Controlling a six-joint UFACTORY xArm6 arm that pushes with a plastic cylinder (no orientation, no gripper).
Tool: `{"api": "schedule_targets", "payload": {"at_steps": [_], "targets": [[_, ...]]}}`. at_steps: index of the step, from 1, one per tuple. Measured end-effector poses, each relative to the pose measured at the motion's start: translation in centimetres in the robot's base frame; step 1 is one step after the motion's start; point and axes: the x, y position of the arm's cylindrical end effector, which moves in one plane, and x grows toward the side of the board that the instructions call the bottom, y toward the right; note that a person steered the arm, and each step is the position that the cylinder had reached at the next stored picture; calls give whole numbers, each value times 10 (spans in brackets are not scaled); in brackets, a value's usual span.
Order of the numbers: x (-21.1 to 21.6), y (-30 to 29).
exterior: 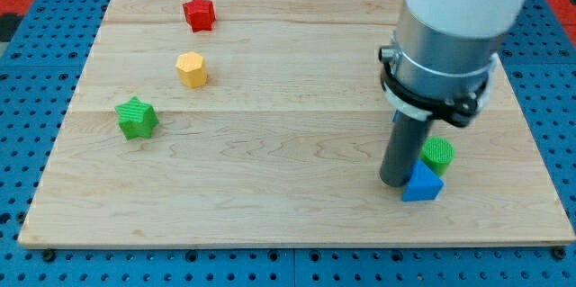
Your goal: Place the red star above the yellow heart
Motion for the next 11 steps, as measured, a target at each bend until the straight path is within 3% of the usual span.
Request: {"api": "schedule_targets", "payload": {"at_steps": [2, 5, 6, 7, 8, 9, 10, 11], "targets": [[22, -17], [-155, -273], [-196, -271], [-227, -318], [-278, -330], [-312, -278], [-293, -198], [-287, -241]]}}
